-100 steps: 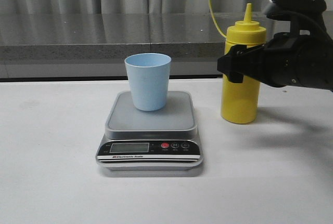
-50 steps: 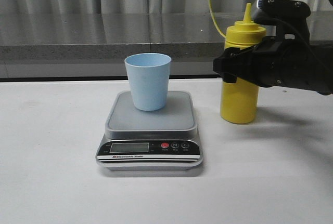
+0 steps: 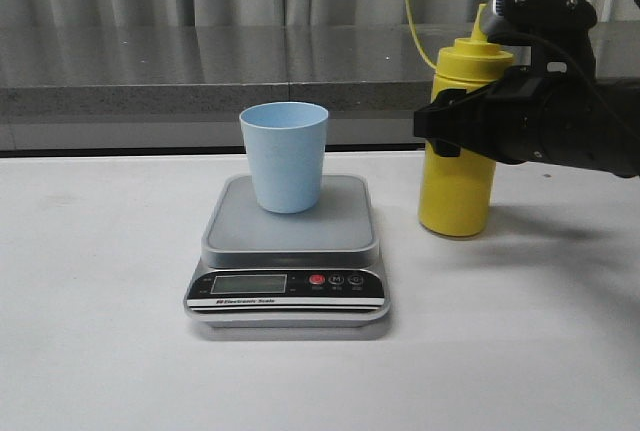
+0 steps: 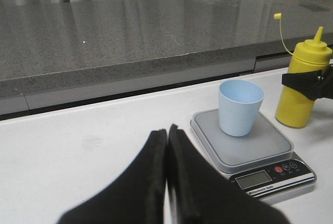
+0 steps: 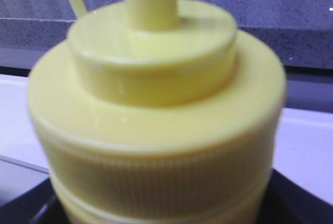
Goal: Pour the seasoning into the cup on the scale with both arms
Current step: 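Lift the bottle with the right gripper and tilt it toward the cup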
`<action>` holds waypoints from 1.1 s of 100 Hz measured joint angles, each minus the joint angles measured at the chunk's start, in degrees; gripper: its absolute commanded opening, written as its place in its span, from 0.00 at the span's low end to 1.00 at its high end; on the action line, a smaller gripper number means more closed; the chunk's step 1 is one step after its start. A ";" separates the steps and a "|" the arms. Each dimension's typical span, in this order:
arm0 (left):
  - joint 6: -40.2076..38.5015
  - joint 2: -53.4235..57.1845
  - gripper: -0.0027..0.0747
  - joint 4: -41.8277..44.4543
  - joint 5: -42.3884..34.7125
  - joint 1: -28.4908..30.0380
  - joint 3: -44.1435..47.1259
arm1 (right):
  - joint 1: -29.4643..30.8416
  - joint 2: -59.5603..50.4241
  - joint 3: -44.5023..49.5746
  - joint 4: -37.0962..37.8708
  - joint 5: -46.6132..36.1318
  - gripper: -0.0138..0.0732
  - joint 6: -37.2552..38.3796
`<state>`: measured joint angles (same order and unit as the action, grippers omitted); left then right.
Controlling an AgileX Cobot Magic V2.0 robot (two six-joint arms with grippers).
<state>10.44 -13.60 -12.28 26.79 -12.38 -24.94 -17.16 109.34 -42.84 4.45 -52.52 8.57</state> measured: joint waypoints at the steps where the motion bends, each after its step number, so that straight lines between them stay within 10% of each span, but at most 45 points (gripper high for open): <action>1: 0.00 0.00 0.01 0.00 0.00 0.00 0.00 | 0.00 -0.24 0.00 0.00 0.18 0.09 -0.26; 38: 0.00 0.00 0.01 0.00 0.00 0.00 0.00 | 0.00 -9.20 -2.02 4.30 14.14 0.09 -15.22; 110: 0.00 0.00 0.01 0.00 0.00 0.00 0.09 | -4.71 -10.10 -23.55 32.24 51.46 0.09 -16.07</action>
<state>10.44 -13.60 -12.28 26.79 -12.38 -24.85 -21.87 99.25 -66.39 36.69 -1.06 -7.50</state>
